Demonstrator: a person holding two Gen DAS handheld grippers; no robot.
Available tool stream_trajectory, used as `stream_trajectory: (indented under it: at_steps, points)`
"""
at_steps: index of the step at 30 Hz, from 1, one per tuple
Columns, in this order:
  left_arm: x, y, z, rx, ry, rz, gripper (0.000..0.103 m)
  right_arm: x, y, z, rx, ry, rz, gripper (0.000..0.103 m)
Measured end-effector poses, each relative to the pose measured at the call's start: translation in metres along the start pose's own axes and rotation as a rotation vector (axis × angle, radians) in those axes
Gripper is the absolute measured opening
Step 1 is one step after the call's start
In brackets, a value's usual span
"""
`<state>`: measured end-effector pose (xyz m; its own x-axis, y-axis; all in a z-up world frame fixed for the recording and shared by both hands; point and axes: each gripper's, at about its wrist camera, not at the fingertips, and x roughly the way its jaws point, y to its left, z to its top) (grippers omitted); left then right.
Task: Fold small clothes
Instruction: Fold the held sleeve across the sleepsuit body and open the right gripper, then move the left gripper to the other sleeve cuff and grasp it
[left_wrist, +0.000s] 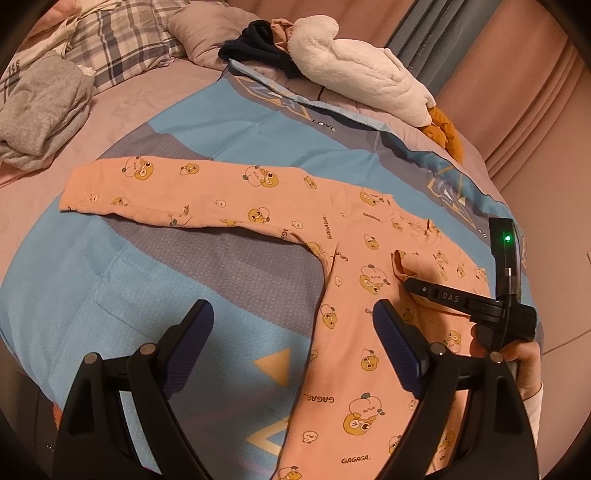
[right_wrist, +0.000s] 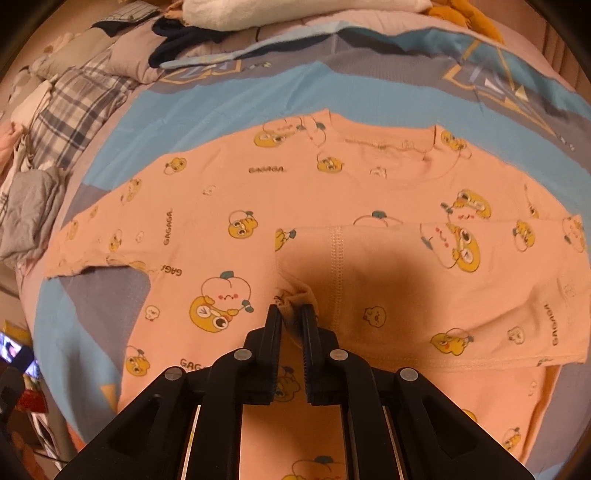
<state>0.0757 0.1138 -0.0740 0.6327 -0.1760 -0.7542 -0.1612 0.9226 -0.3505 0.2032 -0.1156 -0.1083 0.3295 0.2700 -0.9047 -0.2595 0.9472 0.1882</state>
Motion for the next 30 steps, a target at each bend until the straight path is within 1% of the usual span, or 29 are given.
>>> stream_trajectory:
  at_steps: [4,5,7,8,9,13,18,20,22,24,26,28,30]
  points:
    - [0.000,-0.004,0.003,0.013,-0.001,-0.009,0.089,-0.010,0.004,-0.002,-0.009,-0.032,-0.019,0.011]
    - [0.001,-0.005,0.003,0.016,-0.001,-0.010,0.089,-0.012,0.005,-0.001,-0.013,-0.041,-0.025,0.014]
    - [0.001,-0.007,0.004,0.022,-0.002,-0.014,0.089,-0.017,0.006,-0.002,-0.015,-0.061,-0.033,0.025]
    - [0.001,-0.008,0.005,0.023,-0.002,-0.016,0.089,-0.021,0.005,-0.003,-0.014,-0.074,-0.027,0.035]
    - [0.002,-0.009,0.005,0.024,-0.001,-0.019,0.089,-0.023,0.005,-0.002,-0.014,-0.086,-0.026,0.041]
    - [0.006,-0.015,0.007,0.035,0.009,-0.026,0.089,-0.035,0.000,-0.003,-0.009,-0.129,-0.056,0.041]
    - [0.012,-0.028,0.010,0.058,0.018,-0.056,0.089,-0.051,-0.013,-0.007,0.034,-0.167,-0.063,0.042]
    - [0.016,-0.036,0.012,0.068,0.024,-0.080,0.089,-0.057,-0.020,-0.010,0.054,-0.180,-0.077,0.043]
    - [0.022,-0.047,0.016,0.080,0.031,-0.108,0.089,-0.065,-0.027,-0.015,0.075,-0.199,-0.087,0.046]
    - [0.027,-0.058,0.018,0.093,0.037,-0.133,0.089,-0.075,-0.038,-0.021,0.109,-0.226,-0.093,0.052]
    - [0.036,-0.069,0.018,0.109,0.052,-0.175,0.088,-0.084,-0.049,-0.028,0.141,-0.252,-0.104,0.054]
    - [0.052,-0.083,0.016,0.113,0.099,-0.216,0.088,-0.092,-0.061,-0.036,0.181,-0.270,-0.127,0.055]
    - [0.067,-0.099,0.013,0.128,0.132,-0.240,0.088,-0.098,-0.073,-0.044,0.220,-0.288,-0.152,0.056]
